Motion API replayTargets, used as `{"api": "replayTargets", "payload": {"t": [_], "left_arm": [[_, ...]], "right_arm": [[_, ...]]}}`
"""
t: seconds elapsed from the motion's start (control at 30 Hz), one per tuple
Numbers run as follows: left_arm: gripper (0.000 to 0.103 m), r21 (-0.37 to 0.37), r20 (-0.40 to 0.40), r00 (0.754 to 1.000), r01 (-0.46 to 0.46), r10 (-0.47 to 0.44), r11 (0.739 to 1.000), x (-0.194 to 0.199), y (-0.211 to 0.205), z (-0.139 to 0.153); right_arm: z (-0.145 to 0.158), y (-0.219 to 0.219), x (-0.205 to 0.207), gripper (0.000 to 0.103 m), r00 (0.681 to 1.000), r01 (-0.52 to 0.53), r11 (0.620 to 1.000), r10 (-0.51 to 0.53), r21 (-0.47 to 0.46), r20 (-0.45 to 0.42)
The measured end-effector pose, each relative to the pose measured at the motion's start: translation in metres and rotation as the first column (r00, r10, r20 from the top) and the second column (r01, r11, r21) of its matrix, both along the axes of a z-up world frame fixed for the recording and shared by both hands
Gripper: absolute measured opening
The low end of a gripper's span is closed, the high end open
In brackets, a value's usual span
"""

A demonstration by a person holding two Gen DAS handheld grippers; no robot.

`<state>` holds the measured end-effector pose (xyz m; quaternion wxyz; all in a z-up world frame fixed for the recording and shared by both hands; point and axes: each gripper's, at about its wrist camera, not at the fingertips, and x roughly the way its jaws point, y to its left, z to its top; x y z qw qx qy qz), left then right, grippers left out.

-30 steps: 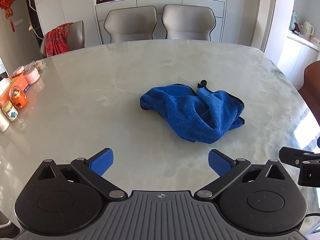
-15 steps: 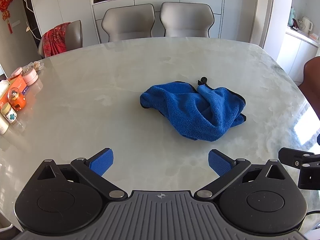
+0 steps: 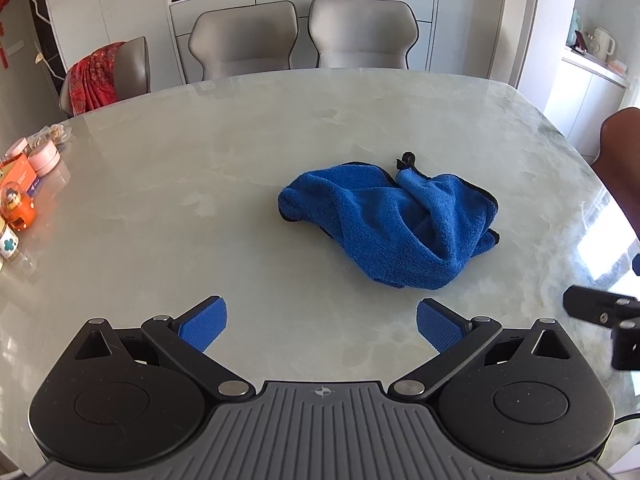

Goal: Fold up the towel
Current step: 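Move both grippers toward the crumpled blue towel, then grasp the towel edge near the loop with the right gripper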

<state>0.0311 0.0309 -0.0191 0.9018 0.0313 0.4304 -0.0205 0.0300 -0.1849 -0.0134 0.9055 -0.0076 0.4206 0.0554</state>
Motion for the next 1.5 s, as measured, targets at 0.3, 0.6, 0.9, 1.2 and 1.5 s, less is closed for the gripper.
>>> {"api": "replayTargets", "payload": {"t": [0.3, 0.6, 0.9, 1.2, 1.5], "left_arm": [[0.103, -0.007, 0.008, 0.999, 0.036, -0.036, 0.999, 0.033, 0.021, 0.004], [0.103, -0.038, 0.020, 0.995, 0.097, -0.097, 0.995, 0.063, 0.015, 0.001], [0.103, -0.058, -0.050, 0.994, 0.099, -0.101, 0.993, 0.086, 0.005, -0.021], [0.103, -0.047, -0.099, 0.991, 0.089, -0.093, 0.995, 0.102, -0.001, -0.038], [0.103, -0.028, -0.116, 0.990, 0.082, -0.085, 0.996, 0.115, 0.002, -0.043]], "right_arm": [[0.001, -0.009, 0.038, 0.087, 0.994, -0.074, 0.997, 0.073, 0.010, 0.079], [-0.016, -0.025, 0.086, 0.060, 0.990, -0.141, 0.987, 0.138, 0.080, 0.042], [-0.059, -0.040, 0.128, 0.030, 0.989, -0.130, 0.982, 0.138, 0.140, -0.045], [-0.090, -0.043, 0.169, 0.031, 0.982, -0.140, 0.978, 0.157, 0.158, -0.103], [-0.083, -0.040, 0.171, 0.006, 0.964, -0.252, 0.941, 0.264, 0.226, -0.024]]}}
